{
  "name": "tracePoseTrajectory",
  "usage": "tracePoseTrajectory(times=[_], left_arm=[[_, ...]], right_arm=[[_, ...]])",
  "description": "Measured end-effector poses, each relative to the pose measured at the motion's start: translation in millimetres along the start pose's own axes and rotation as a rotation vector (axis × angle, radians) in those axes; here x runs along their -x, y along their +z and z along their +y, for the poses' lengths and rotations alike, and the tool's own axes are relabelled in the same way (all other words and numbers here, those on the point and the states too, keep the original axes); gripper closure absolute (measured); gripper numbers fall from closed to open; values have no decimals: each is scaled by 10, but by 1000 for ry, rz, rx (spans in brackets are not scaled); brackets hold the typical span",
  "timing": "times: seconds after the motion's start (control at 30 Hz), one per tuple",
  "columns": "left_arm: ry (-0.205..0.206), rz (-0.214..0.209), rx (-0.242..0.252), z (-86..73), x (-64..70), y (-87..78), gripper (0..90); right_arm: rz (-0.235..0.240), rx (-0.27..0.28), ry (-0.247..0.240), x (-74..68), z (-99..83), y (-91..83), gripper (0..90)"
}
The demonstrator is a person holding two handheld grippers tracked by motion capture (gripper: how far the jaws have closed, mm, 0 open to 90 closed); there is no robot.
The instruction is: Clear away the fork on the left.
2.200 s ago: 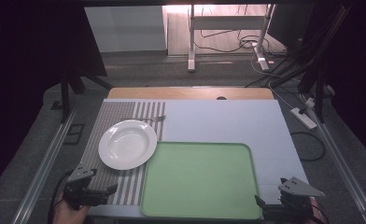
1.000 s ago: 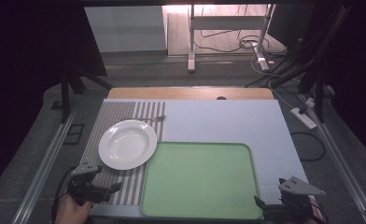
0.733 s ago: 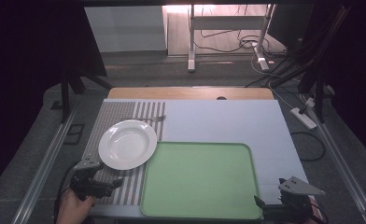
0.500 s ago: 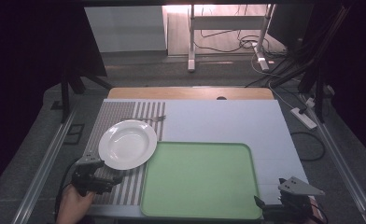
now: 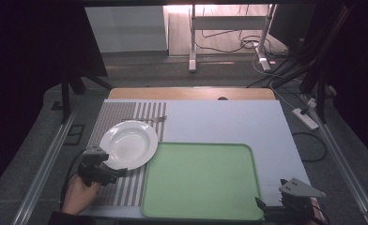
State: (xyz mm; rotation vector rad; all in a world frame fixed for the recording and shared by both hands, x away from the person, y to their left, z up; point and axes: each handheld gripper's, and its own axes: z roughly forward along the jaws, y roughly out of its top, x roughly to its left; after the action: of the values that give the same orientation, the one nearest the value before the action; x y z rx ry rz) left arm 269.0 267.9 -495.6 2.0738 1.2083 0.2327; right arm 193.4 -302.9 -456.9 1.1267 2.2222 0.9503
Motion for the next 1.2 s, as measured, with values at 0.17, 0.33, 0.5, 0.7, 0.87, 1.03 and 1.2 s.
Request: tracePoseTrajectory(times=[0.17, 0.33, 0.5, 0.7, 0.87, 1.03, 1.2], left_arm=[[-13, 1, 0, 67, -45, 51, 0], [-9, 8, 3, 171, -92, 107, 0], [16, 20, -9, 304, -129, 192, 0], [18, 7, -5, 434, -186, 276, 0], [9, -2, 4, 534, -265, 347, 0], [5, 1, 9, 632, -328, 409, 0], [10, 14, -3, 732, -371, 505, 0]], right_arm=[[1, 9, 2, 7, -3, -13, 0], [6, 8, -3, 3, -3, -12, 0], [10, 2, -24, -15, 0, -4, 0], [15, 5, -9, 0, -1, -7, 0], [15, 2, -13, -1, 0, -6, 0], [17, 4, -9, 2, -1, -3, 0], [18, 2, -10, 2, 0, -1, 0]])
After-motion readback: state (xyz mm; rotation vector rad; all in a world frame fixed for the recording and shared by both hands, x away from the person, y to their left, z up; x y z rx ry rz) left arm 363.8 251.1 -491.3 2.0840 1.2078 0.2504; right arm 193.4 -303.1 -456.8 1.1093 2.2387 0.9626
